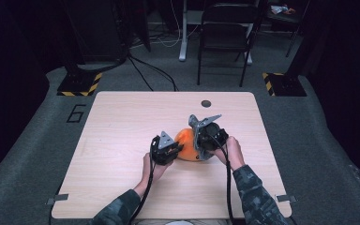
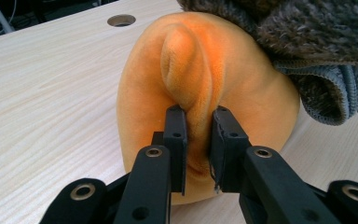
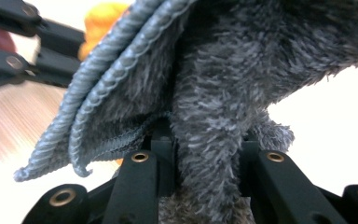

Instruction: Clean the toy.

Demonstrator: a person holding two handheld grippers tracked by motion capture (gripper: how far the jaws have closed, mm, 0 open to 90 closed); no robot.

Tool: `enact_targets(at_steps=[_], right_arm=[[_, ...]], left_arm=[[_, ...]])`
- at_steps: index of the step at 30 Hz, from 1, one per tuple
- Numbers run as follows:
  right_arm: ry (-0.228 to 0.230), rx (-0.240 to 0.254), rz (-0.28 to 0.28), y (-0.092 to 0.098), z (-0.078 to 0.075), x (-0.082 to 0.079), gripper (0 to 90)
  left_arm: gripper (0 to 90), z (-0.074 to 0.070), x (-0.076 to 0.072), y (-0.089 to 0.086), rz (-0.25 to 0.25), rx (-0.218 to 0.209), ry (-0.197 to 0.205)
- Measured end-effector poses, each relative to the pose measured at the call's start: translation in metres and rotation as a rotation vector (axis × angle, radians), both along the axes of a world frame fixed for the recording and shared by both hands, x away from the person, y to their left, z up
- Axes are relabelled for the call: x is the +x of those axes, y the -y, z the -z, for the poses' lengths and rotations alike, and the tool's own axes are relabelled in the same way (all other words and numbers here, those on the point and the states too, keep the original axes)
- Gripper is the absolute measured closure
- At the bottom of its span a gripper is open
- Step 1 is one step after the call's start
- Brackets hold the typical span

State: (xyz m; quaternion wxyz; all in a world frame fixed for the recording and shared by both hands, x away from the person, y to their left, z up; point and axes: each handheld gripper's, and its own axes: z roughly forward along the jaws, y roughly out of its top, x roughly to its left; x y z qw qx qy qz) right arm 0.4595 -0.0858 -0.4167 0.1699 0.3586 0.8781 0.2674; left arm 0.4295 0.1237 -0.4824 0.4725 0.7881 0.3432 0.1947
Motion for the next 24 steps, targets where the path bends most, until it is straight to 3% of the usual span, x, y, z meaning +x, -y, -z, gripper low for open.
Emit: enact_targets(at_steps=[5, 11, 16, 18, 24], right_arm=[[-0.040, -0.026, 0.017, 0.008, 0.006, 0.005, 69.7], [-0.097, -0.049, 0.076, 0.017, 0.018, 0.012, 69.8], [-0.142, -0.105, 0.120, 0.024, 0.040, 0.020, 69.8], [-0.167, -0.095, 0.133, 0.024, 0.048, 0.022, 69.7], [-0.198, -0.134, 0.137, 0.023, 0.063, 0.027, 68.6]], left_arm=[[77.8, 0.001, 0.001, -0.002, -0.005, -0.006, -0.009], [77.7, 0.001, 0.003, -0.005, -0.005, -0.002, -0.021], [77.7, 0.002, 0.004, -0.006, -0.015, -0.017, -0.021], [77.8, 0.002, 0.004, -0.006, -0.016, -0.019, -0.026], [77.4, 0.002, 0.005, -0.007, -0.017, -0.021, -0.029]])
